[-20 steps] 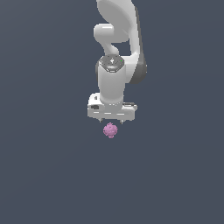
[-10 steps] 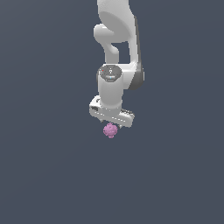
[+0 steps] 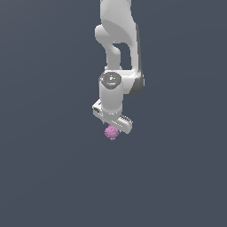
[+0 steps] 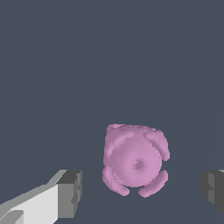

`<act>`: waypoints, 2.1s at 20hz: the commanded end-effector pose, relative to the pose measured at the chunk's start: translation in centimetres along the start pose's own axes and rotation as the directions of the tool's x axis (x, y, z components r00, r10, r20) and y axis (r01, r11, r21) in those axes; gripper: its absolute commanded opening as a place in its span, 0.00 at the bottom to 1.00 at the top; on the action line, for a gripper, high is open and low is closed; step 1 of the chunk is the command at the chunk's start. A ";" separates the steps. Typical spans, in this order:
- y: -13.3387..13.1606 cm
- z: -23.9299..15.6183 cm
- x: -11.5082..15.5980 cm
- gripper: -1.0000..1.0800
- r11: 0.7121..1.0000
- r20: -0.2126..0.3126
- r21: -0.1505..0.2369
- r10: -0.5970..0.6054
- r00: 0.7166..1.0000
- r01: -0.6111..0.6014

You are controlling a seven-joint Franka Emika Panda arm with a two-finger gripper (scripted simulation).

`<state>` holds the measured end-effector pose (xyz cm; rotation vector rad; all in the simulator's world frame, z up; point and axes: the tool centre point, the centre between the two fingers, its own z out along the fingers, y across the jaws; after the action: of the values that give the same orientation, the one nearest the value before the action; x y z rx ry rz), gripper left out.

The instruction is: Pick up the object and move it to a goal position.

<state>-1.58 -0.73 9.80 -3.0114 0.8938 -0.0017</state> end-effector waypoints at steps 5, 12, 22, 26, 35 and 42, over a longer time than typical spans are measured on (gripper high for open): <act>0.3 0.8 -0.2 0.96 0.998 0.001 -0.001 0.068 0.998 -0.068; 0.3 1.1 -0.2 0.96 0.998 0.001 -0.001 0.070 0.998 -0.070; 0.3 5.2 -0.3 0.96 0.997 0.001 -0.001 0.075 0.997 -0.075; 0.3 5.8 -0.2 0.96 0.997 0.001 -0.001 0.075 0.997 -0.075; 0.3 5.9 -0.2 0.00 0.997 0.001 -0.001 0.075 0.997 -0.075; 0.0 5.3 -0.3 0.00 0.997 0.001 0.000 0.074 0.997 -0.074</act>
<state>-1.92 -0.71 4.24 -2.9760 1.0059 0.0011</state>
